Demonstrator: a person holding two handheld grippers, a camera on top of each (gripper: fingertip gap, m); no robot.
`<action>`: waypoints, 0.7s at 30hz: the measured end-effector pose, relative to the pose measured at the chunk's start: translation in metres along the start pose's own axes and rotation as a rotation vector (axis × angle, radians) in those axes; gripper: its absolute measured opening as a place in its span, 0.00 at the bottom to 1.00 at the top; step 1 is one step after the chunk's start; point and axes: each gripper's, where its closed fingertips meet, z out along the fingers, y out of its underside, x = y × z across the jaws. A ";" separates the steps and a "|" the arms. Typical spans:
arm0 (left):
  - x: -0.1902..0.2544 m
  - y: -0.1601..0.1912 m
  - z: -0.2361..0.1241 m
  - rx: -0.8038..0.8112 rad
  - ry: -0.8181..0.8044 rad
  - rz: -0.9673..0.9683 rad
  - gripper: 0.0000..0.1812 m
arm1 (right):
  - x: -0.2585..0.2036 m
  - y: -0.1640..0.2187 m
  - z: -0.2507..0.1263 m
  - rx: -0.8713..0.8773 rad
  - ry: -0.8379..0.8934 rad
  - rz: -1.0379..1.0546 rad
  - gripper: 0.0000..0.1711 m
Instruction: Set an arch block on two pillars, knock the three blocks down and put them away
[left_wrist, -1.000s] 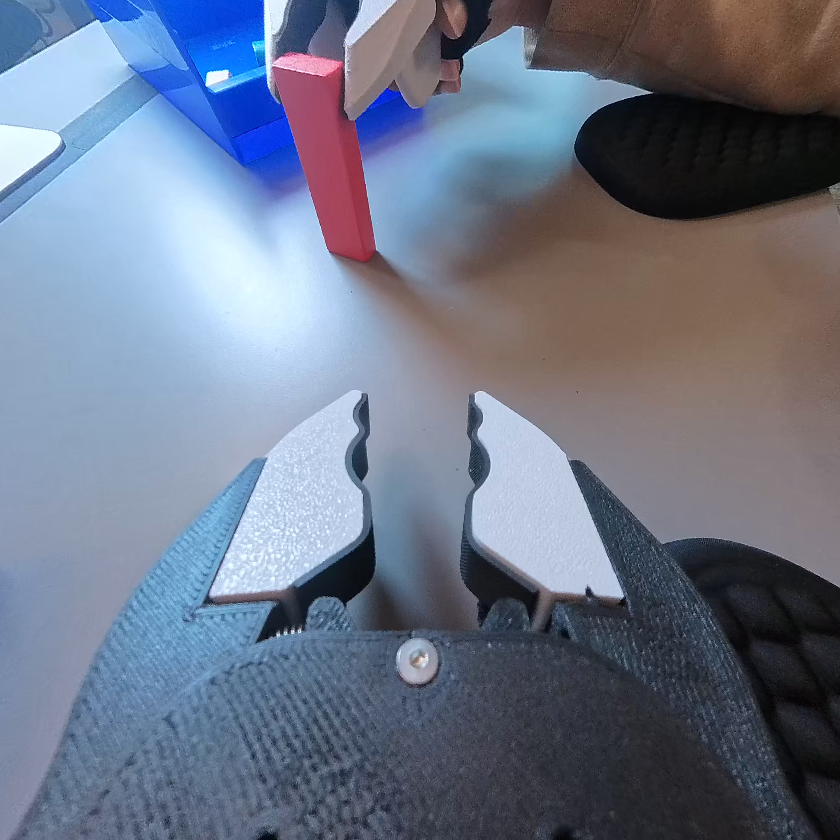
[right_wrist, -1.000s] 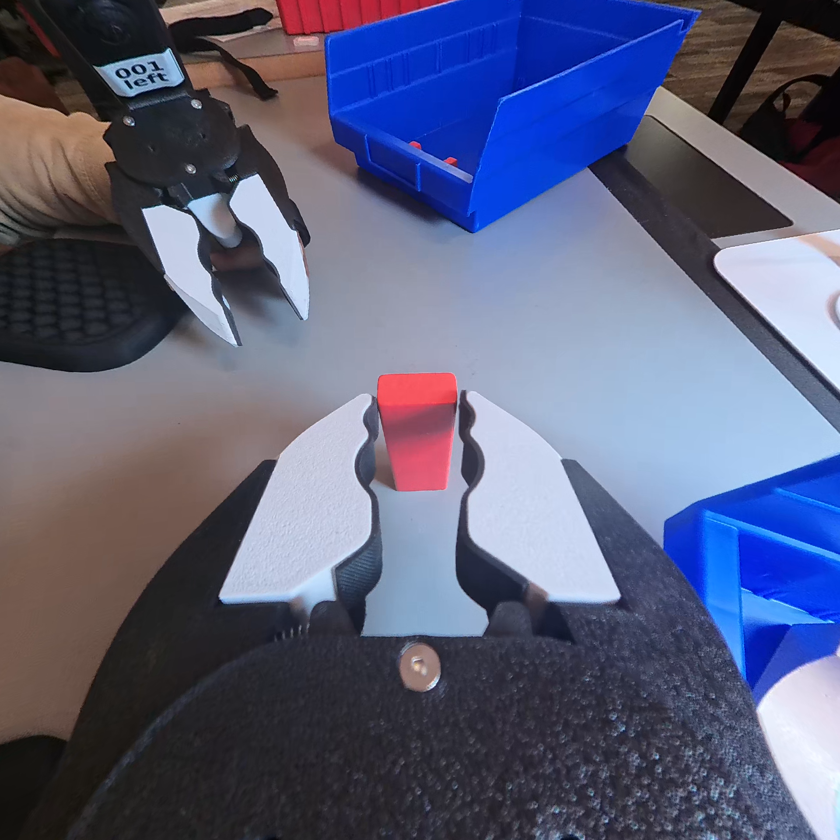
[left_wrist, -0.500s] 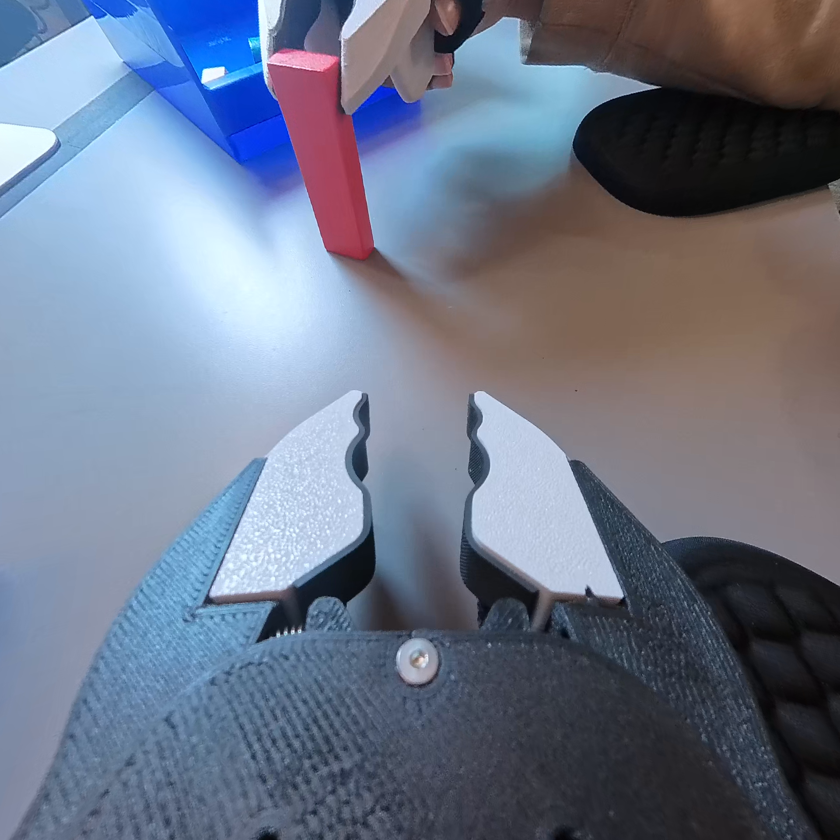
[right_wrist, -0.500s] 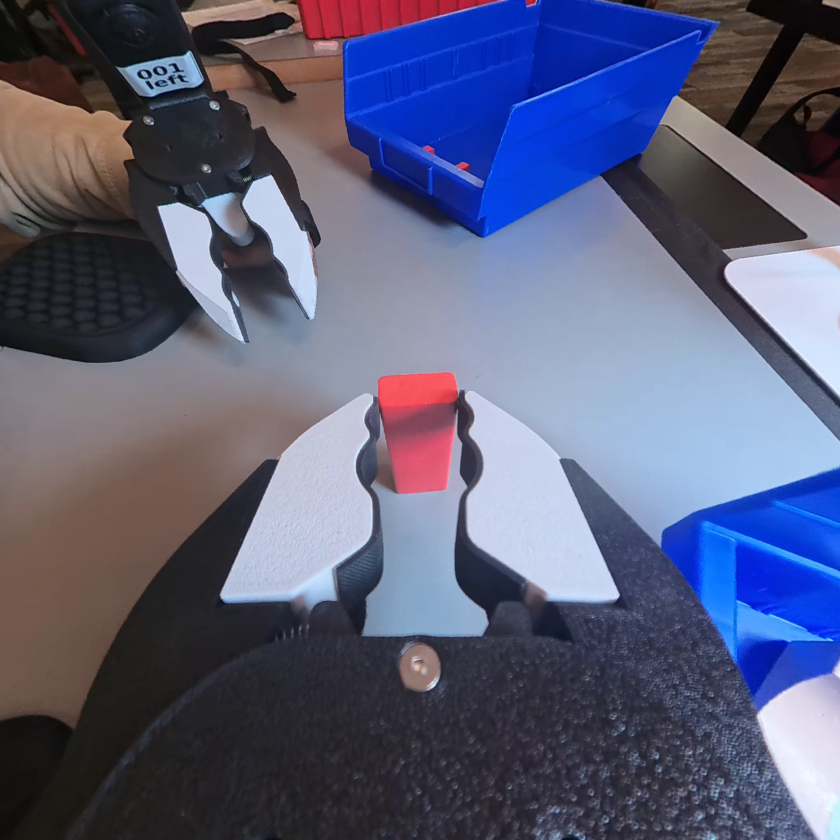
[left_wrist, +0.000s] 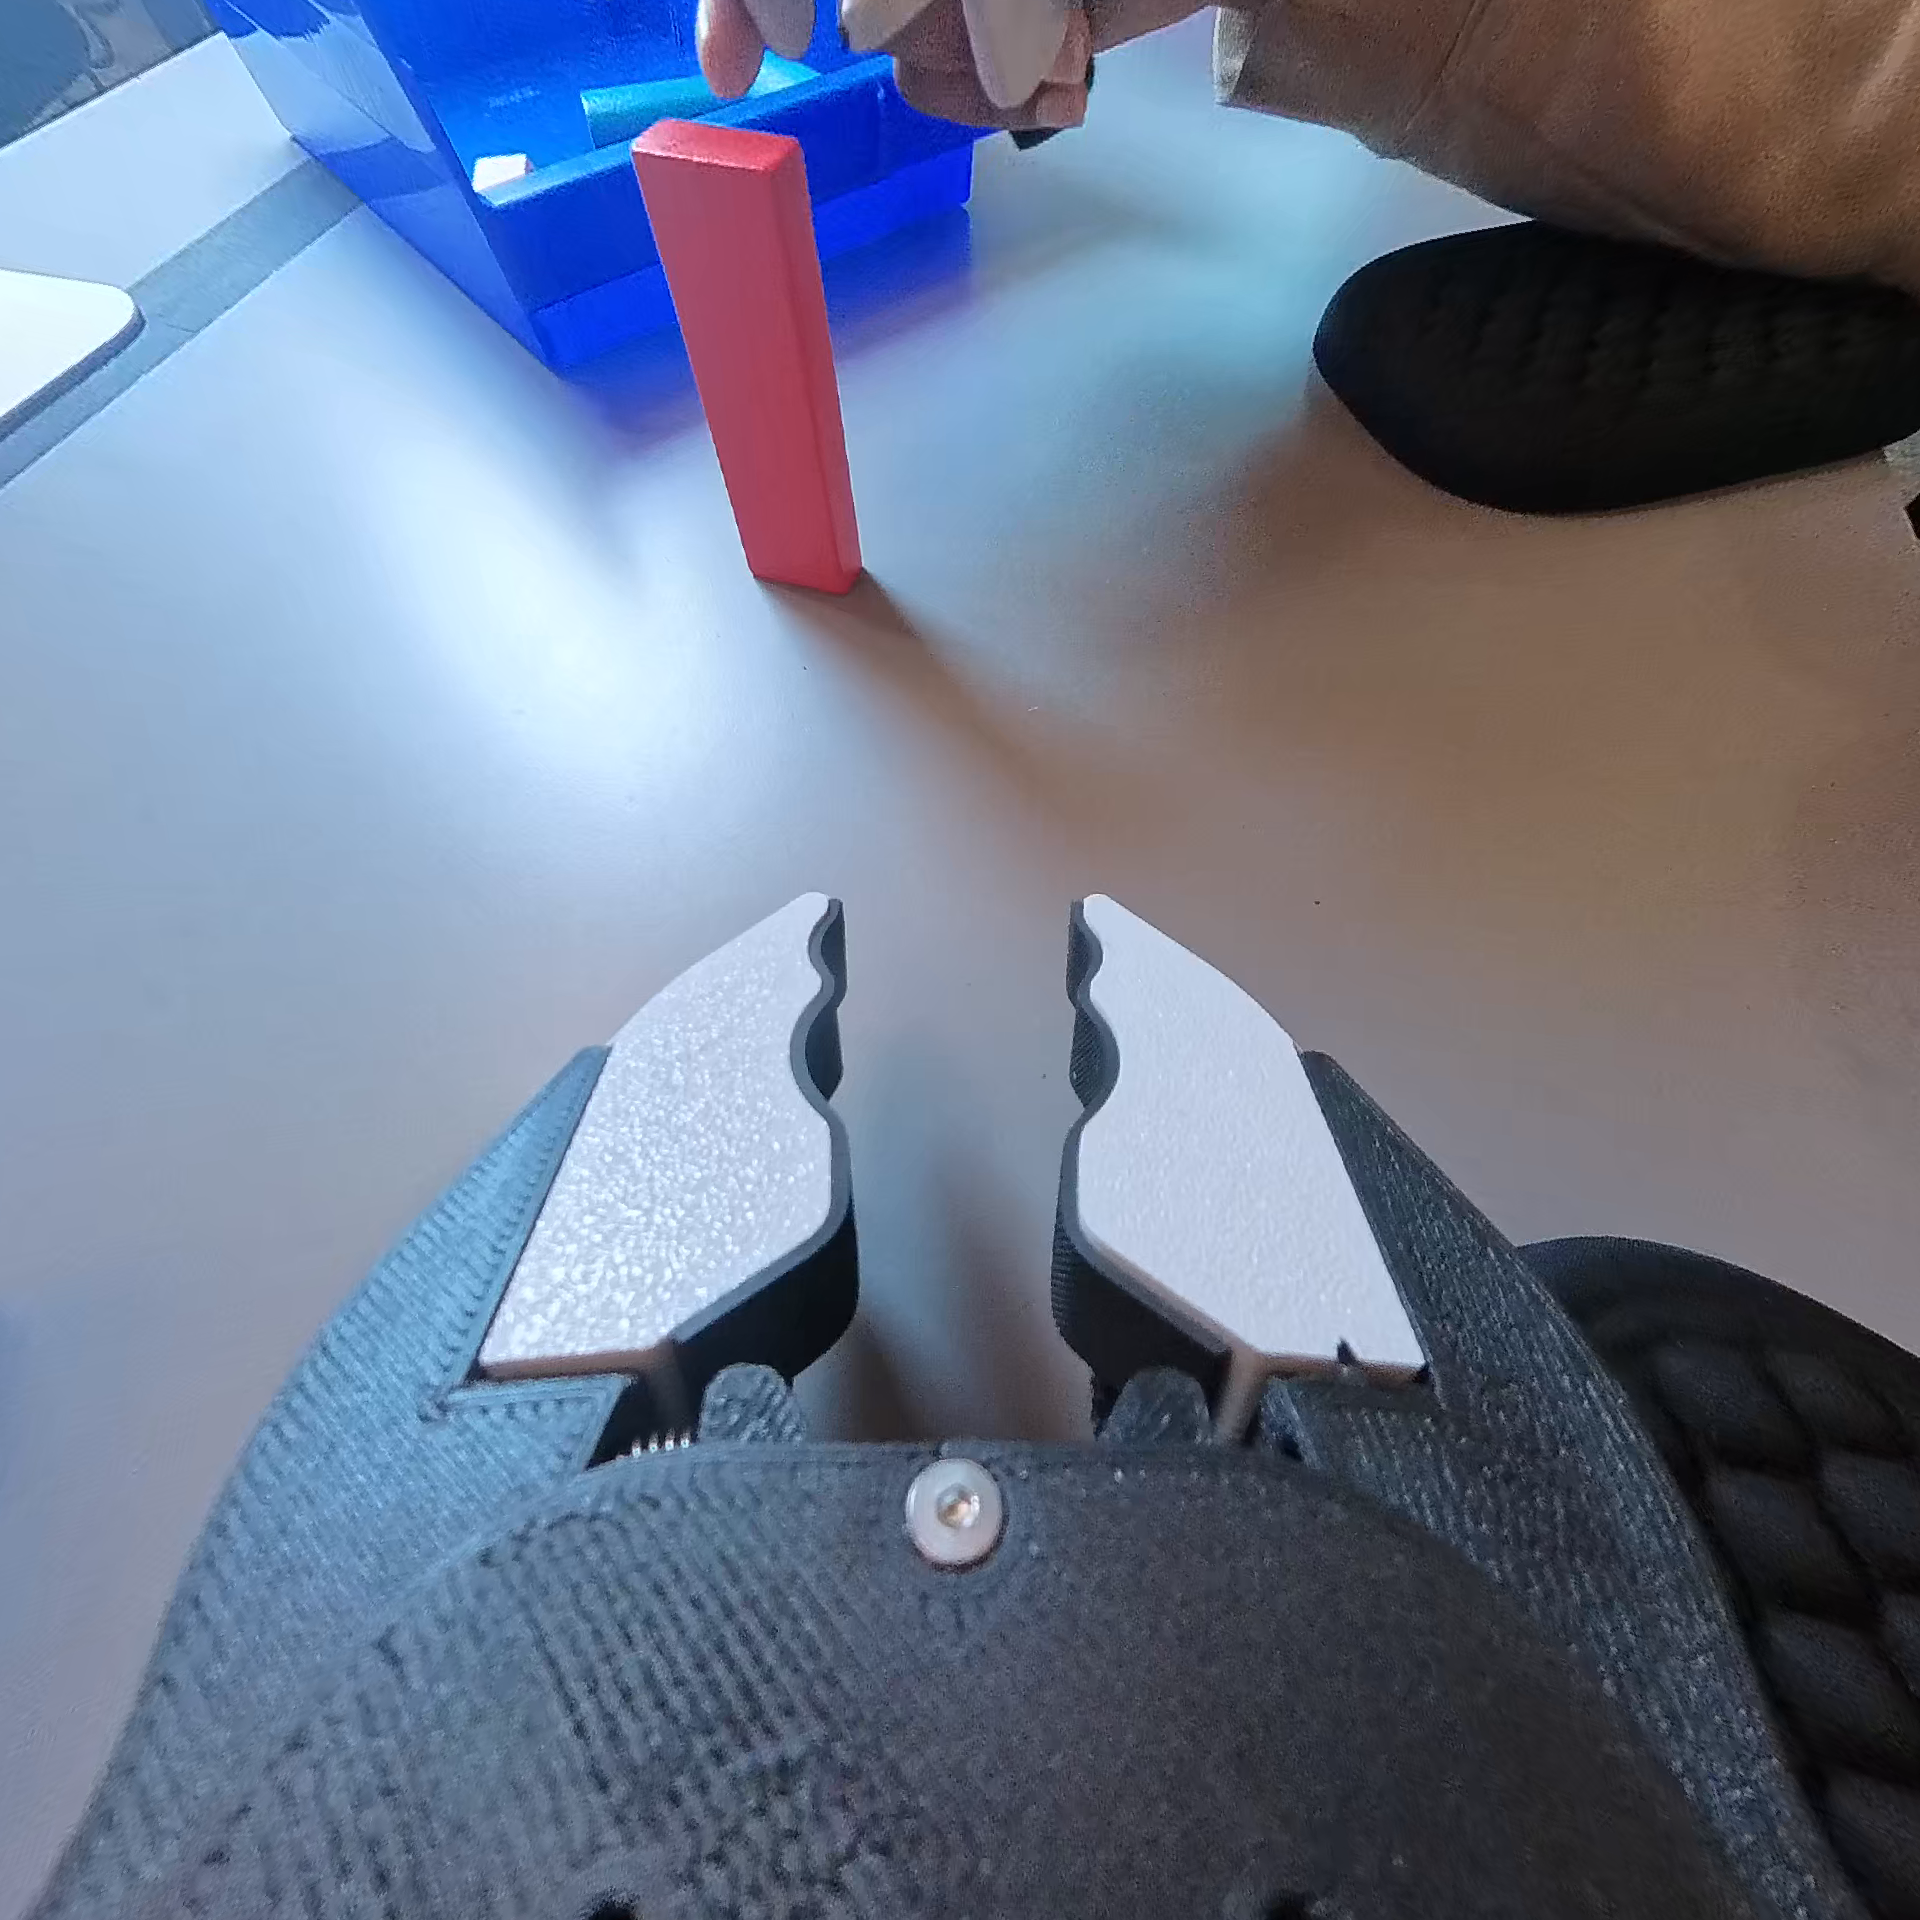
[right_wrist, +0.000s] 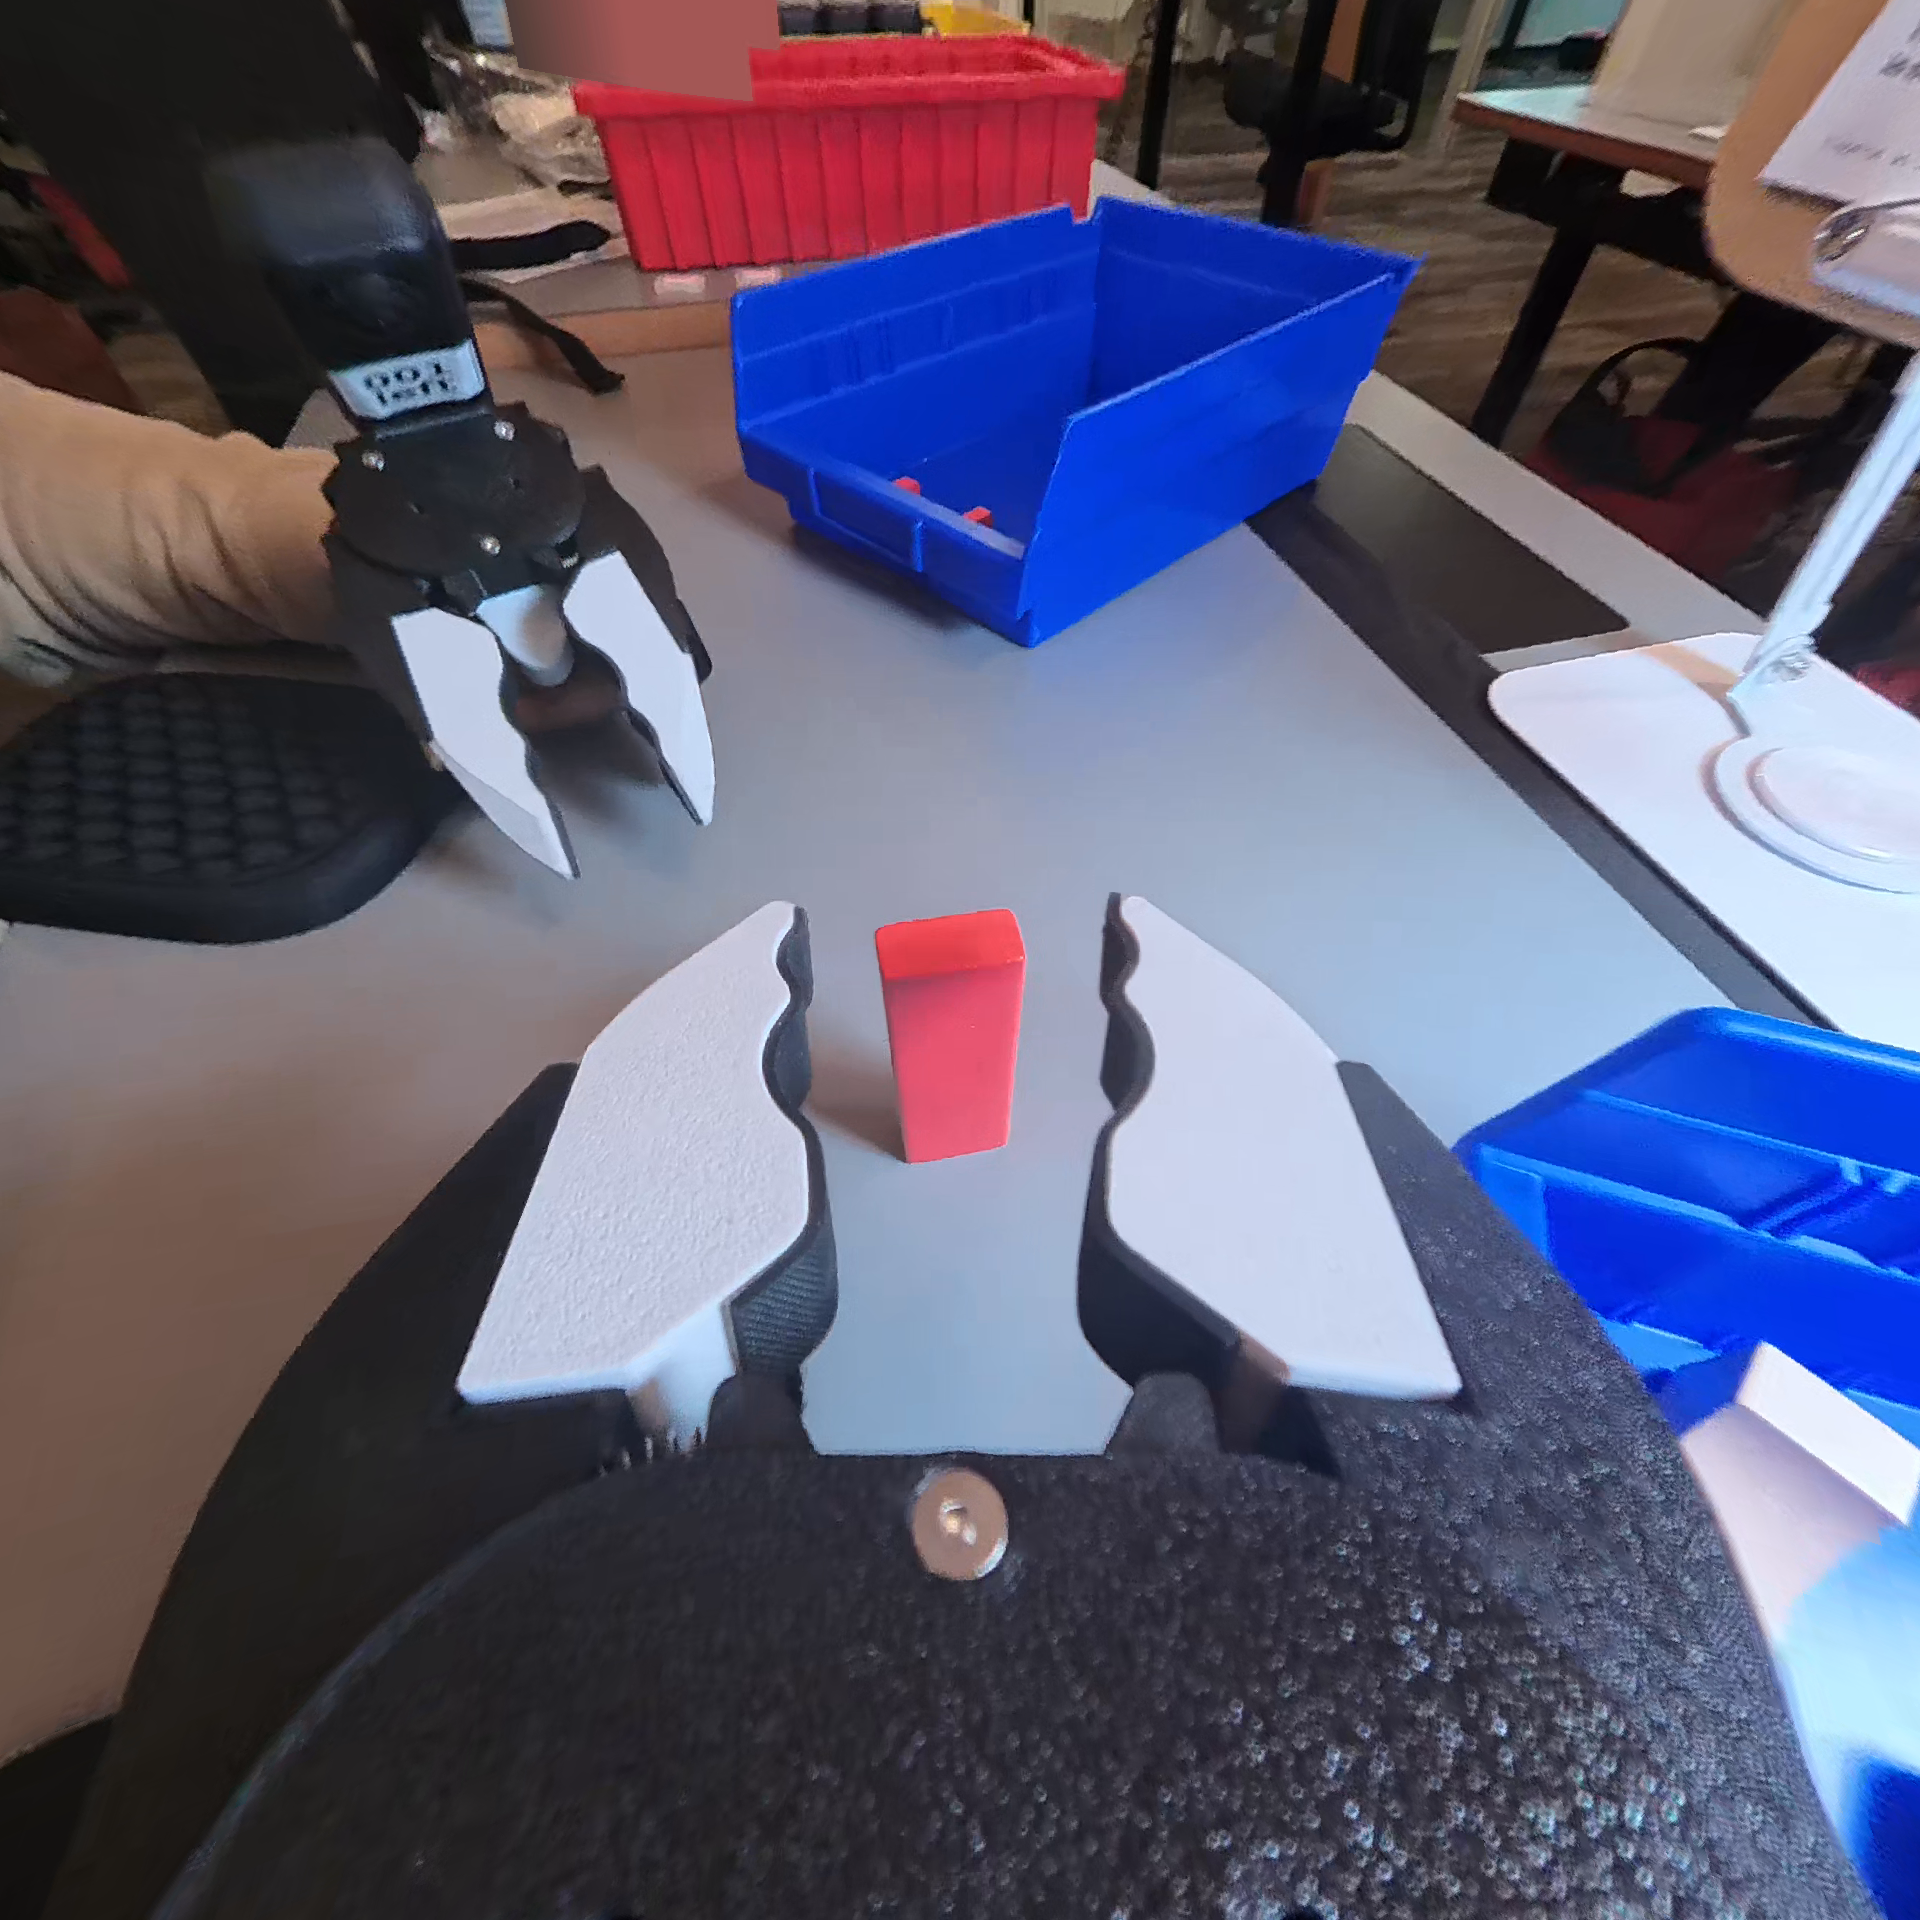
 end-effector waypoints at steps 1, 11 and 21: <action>0.000 0.000 0.000 0.003 -0.001 0.002 0.23 | 0.000 -0.004 -0.004 0.015 0.017 0.006 0.32; -0.038 -0.031 -0.040 0.065 -0.143 0.047 0.22 | -0.008 -0.038 -0.052 0.165 0.242 0.017 0.32; -0.178 -0.079 -0.135 -0.030 -0.456 -0.033 0.24 | -0.006 0.003 -0.071 0.155 0.308 0.101 0.29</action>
